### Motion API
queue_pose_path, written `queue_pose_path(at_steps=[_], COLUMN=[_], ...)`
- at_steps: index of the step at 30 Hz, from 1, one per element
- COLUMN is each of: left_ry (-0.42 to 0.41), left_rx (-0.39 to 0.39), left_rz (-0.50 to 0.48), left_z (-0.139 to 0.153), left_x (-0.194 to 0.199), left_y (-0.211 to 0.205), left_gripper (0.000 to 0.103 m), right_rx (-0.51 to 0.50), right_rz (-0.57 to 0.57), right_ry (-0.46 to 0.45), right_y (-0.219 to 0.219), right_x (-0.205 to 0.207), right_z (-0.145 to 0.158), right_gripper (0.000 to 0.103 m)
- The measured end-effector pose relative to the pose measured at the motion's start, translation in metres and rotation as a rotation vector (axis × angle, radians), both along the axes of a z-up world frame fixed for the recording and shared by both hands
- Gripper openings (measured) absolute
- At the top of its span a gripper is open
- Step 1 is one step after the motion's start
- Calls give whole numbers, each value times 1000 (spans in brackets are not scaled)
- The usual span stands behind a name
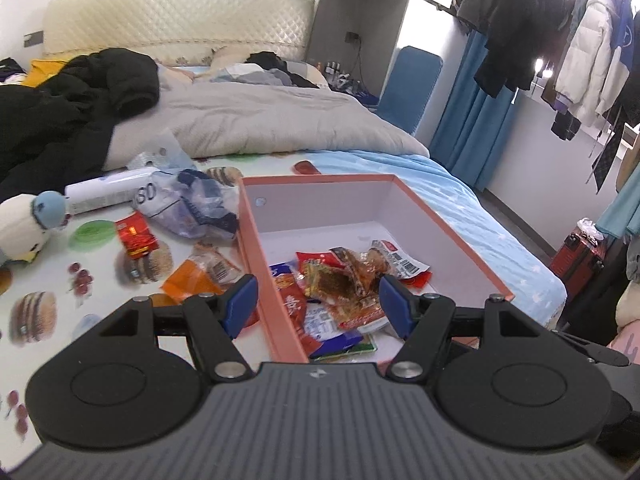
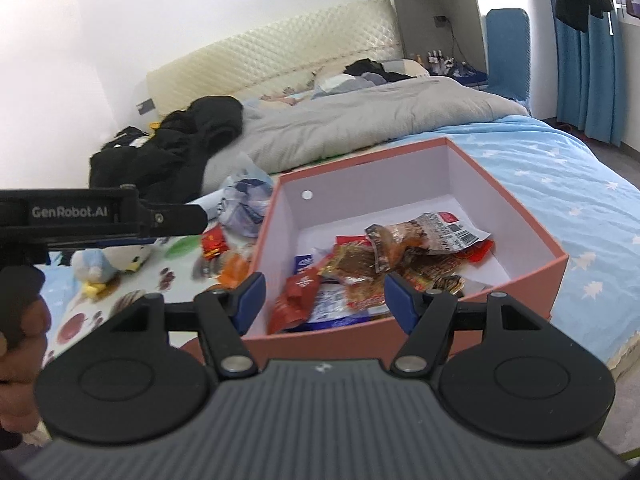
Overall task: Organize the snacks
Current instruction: 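Withdraw both tools from the pink box back toward the remaining snacks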
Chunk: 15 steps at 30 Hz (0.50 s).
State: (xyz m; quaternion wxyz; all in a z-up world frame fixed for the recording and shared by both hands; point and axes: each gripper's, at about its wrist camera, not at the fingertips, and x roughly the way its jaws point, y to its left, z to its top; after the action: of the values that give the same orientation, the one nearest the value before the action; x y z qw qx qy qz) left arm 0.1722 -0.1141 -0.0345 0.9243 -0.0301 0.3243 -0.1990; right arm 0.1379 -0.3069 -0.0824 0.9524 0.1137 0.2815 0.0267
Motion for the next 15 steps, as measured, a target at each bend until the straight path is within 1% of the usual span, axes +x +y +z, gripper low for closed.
queue_pose_path(at_steps=[4, 9, 15], left_ry=[-16, -31, -24], left_rx=[25, 18, 3], left_rz=[7, 27, 67], left_z=[4, 7, 7], left_x=[-20, -46, -68], left_y=[11, 25, 40], left_gripper=[72, 72, 72], right_rx=[6, -1, -13], right_rz=[8, 29, 63], right_ry=[-8, -22, -23], right_y=[8, 19, 32], right_x=[-14, -32, -49], right_z=[3, 5, 5], right_gripper=[68, 68, 68])
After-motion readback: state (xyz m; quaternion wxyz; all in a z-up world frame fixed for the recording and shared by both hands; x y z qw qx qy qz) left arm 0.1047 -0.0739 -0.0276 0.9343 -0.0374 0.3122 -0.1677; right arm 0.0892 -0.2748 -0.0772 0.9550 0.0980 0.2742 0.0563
